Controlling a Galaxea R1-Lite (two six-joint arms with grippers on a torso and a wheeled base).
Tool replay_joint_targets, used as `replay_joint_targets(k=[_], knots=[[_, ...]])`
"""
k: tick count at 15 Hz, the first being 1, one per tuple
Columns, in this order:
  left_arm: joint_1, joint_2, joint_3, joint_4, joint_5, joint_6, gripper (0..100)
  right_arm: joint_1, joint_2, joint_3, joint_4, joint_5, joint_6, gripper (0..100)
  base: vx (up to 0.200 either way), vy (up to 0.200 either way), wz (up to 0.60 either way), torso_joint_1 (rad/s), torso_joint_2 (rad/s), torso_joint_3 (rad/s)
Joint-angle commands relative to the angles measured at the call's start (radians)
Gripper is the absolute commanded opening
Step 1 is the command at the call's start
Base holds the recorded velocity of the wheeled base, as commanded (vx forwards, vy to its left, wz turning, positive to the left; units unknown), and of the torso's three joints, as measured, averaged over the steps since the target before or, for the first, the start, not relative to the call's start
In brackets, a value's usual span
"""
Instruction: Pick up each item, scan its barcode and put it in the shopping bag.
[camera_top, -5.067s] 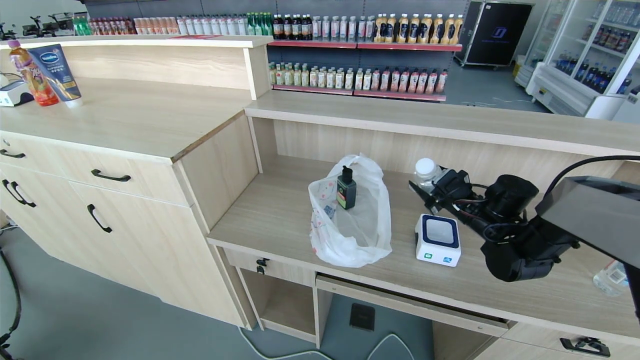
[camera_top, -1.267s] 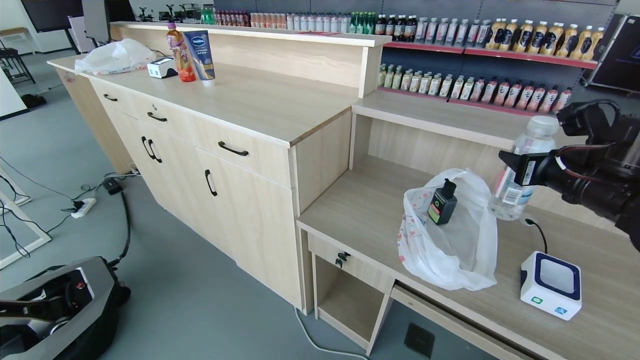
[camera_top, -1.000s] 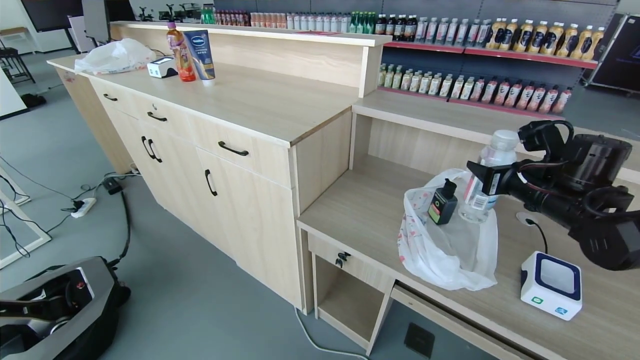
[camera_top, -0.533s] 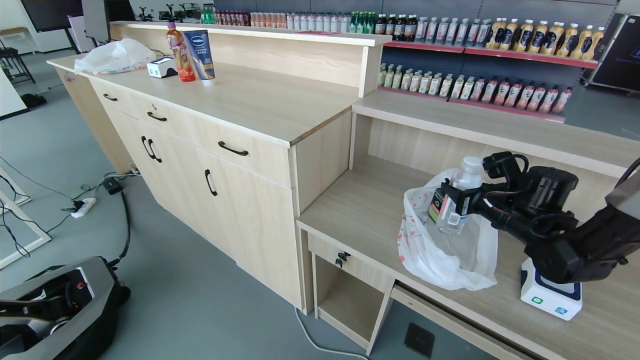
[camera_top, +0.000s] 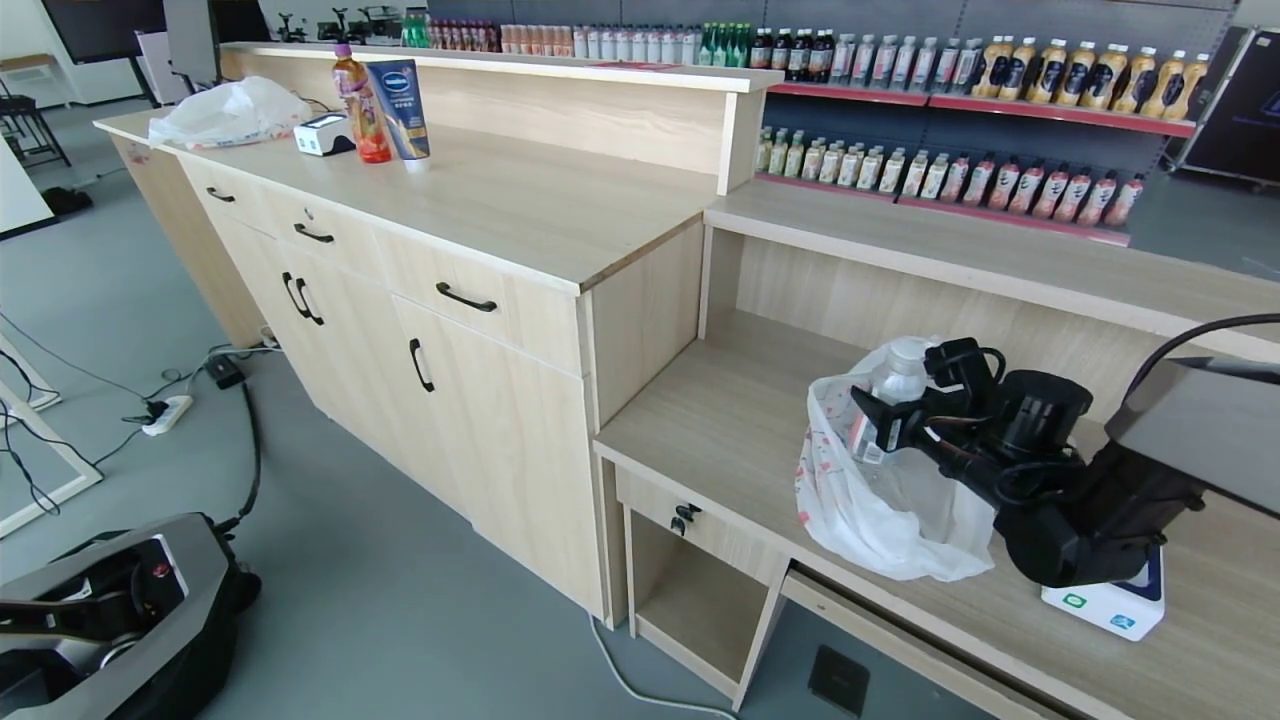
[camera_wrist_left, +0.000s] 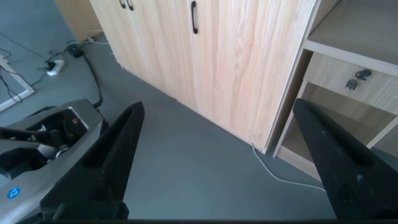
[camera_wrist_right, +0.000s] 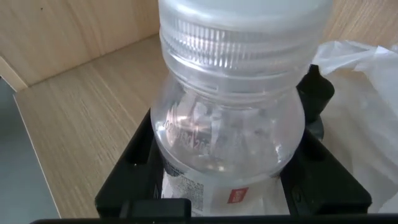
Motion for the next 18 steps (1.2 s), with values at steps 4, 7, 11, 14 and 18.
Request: replay_joint_targets(k=[4, 7, 11, 14, 18], knots=[[0.000, 0.000, 0.000, 0.000, 0.000, 0.000, 100, 0.012, 0.107, -0.059, -0.041, 0.027, 0.002, 0, 0.000, 0.000, 0.00, 0.000, 0.00, 0.000], [0.000, 0.000, 0.000, 0.000, 0.000, 0.000, 100, 0.029, 0.159, -0.095, -0.101, 0.053, 0.002, 0, 0.000, 0.000, 0.00, 0.000, 0.00, 0.000], [0.000, 0.000, 0.000, 0.000, 0.000, 0.000, 100, 0.035, 0.197, -0.126, -0.100, 0.055, 0.000, 0, 0.000, 0.000, 0.00, 0.000, 0.00, 0.000], [0.000, 0.000, 0.000, 0.000, 0.000, 0.000, 100, 0.038, 0.225, -0.145, -0.100, 0.055, -0.003, 0, 0.000, 0.000, 0.00, 0.000, 0.00, 0.000], [0.000, 0.000, 0.000, 0.000, 0.000, 0.000, 100, 0.035, 0.219, -0.141, -0.100, 0.056, -0.003, 100, 0.000, 0.000, 0.00, 0.000, 0.00, 0.000]])
